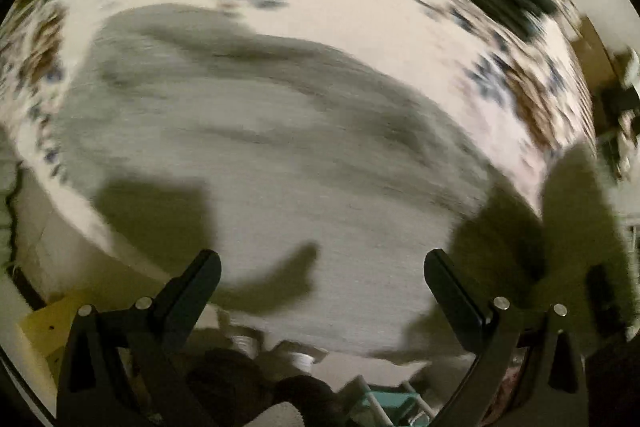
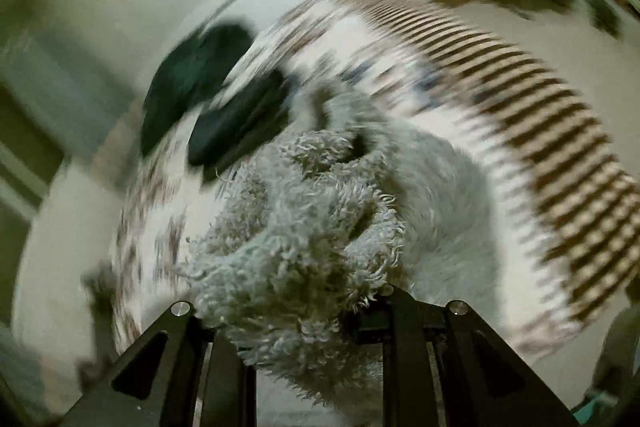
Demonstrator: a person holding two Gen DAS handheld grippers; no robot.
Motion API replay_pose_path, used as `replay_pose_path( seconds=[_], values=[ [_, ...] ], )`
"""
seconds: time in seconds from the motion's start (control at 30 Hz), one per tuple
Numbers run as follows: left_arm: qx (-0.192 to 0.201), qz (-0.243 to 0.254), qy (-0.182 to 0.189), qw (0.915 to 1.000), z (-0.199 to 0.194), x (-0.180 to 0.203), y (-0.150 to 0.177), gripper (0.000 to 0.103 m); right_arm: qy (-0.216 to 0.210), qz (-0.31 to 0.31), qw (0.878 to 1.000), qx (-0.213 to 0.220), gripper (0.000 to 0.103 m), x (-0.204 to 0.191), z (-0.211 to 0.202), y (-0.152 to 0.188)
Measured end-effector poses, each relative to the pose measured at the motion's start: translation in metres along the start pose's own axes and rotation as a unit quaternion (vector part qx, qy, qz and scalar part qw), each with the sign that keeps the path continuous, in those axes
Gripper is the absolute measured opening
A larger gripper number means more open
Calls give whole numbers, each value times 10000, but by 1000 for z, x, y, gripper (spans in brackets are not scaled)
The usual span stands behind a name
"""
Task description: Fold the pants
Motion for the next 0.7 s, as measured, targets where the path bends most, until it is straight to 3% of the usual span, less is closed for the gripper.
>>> replay_pose_path(
  seconds=[0.07,0.2,0.3,0.33,0.4,0.43,0.47,0.57,0.7],
  values=[
    [-59,-171,-154,9997,9,-25,-3,103,-64,-203,9991,-369,20,-23,39,29],
    [-201,-424,-198,9987,19,-66,-3,103,200,-850,9899,-1119,20,-59,111,99],
    [-170,-383,-131,9990,19,-69,-4,103,532,-900,9823,-1554,21,-46,136,124],
    [-141,-337,-44,9993,16,-65,-5,103,560,-825,9811,-1659,26,-42,142,128],
    [-68,-193,92,9997,9,-52,-9,103,432,-553,9777,-1981,47,-36,146,131],
    [-40,-110,149,9998,9,-40,-11,103,206,-401,9746,-2195,73,-36,145,132],
    [-7,-16,216,9998,7,-30,-14,103,-21,-301,9734,-2269,88,-39,139,130],
    [154,373,346,9986,-3,9,-19,103,-326,-87,9764,-2131,90,-39,112,119],
    [210,1088,468,9927,0,73,-11,103,0,648,9844,-1637,90,4,64,97]
  ],
)
Point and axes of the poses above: each gripper's, at about its wrist camera, not at the fingertips, and z roughly the way its jaws point, x to its right, y to its underside, the point moved 5 cm from there along z, roughly the way its jaws point, and after that the axes turned 14 degrees about -y, right-handed, at the moved point
